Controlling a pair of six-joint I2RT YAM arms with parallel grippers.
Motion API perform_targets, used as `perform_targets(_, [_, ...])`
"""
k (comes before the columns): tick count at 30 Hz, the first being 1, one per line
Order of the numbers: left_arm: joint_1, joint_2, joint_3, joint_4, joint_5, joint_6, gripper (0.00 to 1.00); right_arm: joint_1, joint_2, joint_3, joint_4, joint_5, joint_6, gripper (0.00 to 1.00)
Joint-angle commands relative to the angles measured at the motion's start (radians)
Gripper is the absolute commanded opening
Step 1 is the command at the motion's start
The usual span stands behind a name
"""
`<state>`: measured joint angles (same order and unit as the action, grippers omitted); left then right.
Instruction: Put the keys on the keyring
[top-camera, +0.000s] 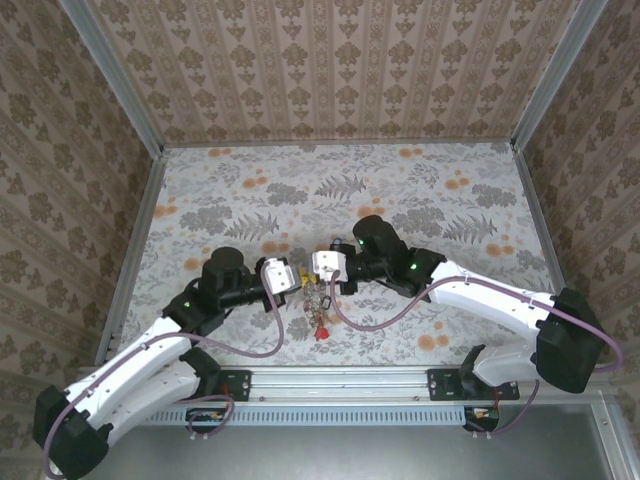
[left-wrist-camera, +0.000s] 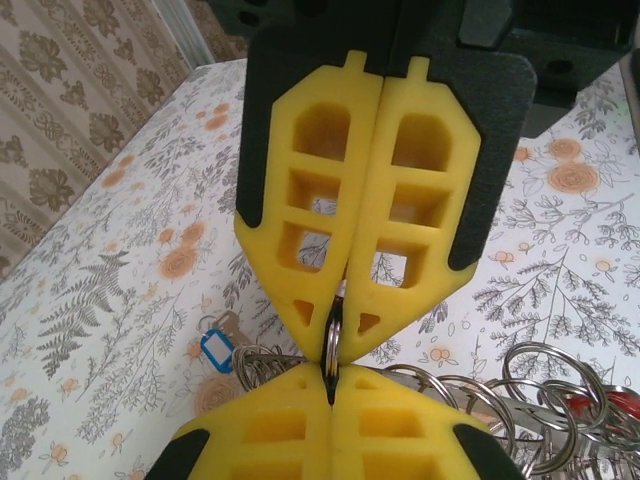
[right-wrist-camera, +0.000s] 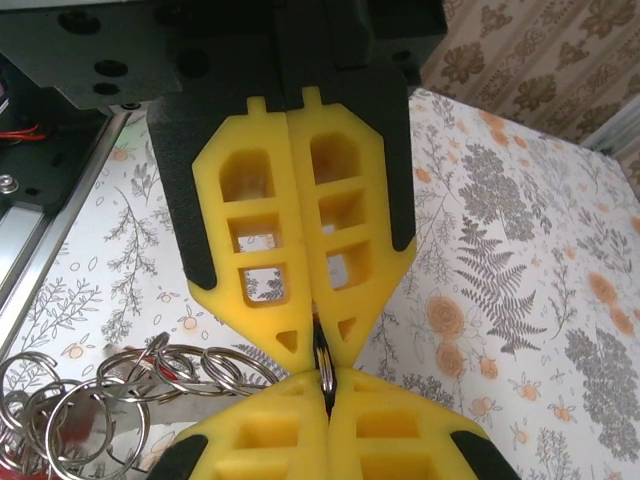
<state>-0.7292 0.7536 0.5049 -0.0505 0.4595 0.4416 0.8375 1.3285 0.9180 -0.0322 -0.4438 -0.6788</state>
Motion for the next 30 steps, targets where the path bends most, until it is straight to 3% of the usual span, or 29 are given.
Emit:
perform_targets(1, [-0.033,-0.001,-0.013,0.160,0.041,-0.072,0.00,0.020,0.003,-0.021,0.192,-0.030,0.048,0.00])
perform_targets(4, [-0.029,-0.017,-0.038,0.203,0.062,-0.100,0.00,0.000,-0.021,-0.064,0.195,-0.056,0.020,0.13])
perform_targets(9, [-0.016,-0.036,-0.072,0.251,0.105,-0.145,0.00,-0.041,-0.068,-0.116,0.193,-0.113,0.006,0.22])
perform_targets(20, [0.044,-0.096,-0.154,0.397,0.188,-0.235,0.00,-0.157,-0.139,-0.189,0.203,-0.314,0.074,0.28])
perform_targets(25, [0.045,-0.086,-0.170,0.417,0.196,-0.243,0.00,-0.157,-0.110,-0.192,0.226,-0.386,0.115,0.30])
perform_targets(30, [0.047,-0.053,-0.174,0.433,0.197,-0.246,0.00,-0.143,-0.045,-0.224,0.363,-0.380,0.218,0.36])
